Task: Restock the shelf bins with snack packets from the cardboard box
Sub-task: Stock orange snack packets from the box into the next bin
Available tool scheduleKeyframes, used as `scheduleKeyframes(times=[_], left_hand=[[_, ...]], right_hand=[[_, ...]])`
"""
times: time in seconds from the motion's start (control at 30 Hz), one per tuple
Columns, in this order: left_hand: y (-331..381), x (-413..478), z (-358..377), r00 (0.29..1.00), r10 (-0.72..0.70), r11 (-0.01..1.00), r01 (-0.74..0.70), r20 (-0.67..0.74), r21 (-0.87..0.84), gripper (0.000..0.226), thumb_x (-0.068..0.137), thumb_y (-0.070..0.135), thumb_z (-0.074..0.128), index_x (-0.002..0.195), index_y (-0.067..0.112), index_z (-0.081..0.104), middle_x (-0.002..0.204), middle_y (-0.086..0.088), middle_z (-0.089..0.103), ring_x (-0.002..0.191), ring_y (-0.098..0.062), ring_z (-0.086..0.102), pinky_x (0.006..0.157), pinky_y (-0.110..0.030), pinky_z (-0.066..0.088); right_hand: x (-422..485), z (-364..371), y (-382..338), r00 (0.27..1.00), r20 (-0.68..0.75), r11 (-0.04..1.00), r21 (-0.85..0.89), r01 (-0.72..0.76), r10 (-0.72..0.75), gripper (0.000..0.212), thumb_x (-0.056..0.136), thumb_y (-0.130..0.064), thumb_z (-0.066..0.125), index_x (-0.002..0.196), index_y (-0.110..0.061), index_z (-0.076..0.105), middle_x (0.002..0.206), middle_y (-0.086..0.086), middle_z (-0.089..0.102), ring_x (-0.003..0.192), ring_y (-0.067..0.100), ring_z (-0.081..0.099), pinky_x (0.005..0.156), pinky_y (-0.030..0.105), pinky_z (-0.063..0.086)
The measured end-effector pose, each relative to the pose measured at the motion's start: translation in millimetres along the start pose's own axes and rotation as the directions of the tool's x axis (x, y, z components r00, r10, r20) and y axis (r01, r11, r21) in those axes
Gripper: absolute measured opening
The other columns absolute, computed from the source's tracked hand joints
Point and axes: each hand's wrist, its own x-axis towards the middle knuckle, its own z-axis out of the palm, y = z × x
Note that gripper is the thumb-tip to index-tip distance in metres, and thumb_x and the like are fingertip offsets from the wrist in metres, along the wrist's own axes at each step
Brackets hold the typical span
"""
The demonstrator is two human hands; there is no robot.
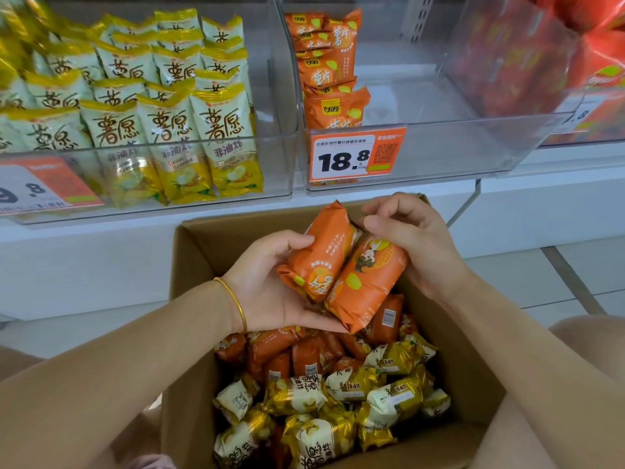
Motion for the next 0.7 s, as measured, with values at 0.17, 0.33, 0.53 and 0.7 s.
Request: scheduleKeyframes(times=[0.17,0.33,0.53,0.7], left_hand=[[-1,1,5,1.0,0.022,1.0,-0.022,-0.01,-0.016,0.059,0.062,0.025,0.079,0.116,0.005,0.066,0.123,-0.024,0.06,0.109,-0.046,0.059,0.088,-0.069,0.042],[-3,1,4,0.984,0.091,0.996,-0.091,-0.153,0.004,0.058,0.069,0.029,0.064,0.123,0.012,0.055,0.119,-0.023,0.063,0.108,-0.045,0.06,0.09,-0.067,0.043],[2,-1,3,0.933,0.192,0.979,-0.202,-0.304,-0.002,0.045,0.074,0.026,0.06,0.116,0.011,0.057,0.107,-0.02,0.068,0.106,-0.04,0.062,0.094,-0.065,0.041],[8,2,1,0.859,0.289,0.957,-0.276,-0.421,0.093,0.047,0.066,0.027,0.065,0.111,0.015,0.059,0.103,-0.013,0.067,0.103,-0.029,0.061,0.092,-0.048,0.047]], right_hand=[[-3,3,11,0.998,-0.068,0.999,-0.046,-0.014,0.011,0.014,0.07,-0.032,0.074,0.068,-0.026,0.062,0.088,-0.003,0.064,0.083,0.016,0.06,0.072,0.031,0.052],[-9,3,6,0.979,-0.052,0.922,-0.329,-0.203,0.197,0.033,0.075,-0.058,0.057,0.098,-0.035,0.061,0.098,-0.005,0.066,0.086,0.011,0.065,0.066,0.023,0.051],[-6,-13,-12,0.935,0.068,0.915,-0.244,-0.322,0.347,0.036,0.087,-0.021,0.065,0.123,-0.027,0.06,0.106,-0.002,0.065,0.087,0.012,0.068,0.073,0.035,0.057],[-5,-21,-16,0.929,0.157,0.931,-0.206,-0.302,0.336,0.036,0.087,-0.008,0.063,0.118,-0.025,0.062,0.099,-0.003,0.064,0.087,0.008,0.067,0.072,0.025,0.055]])
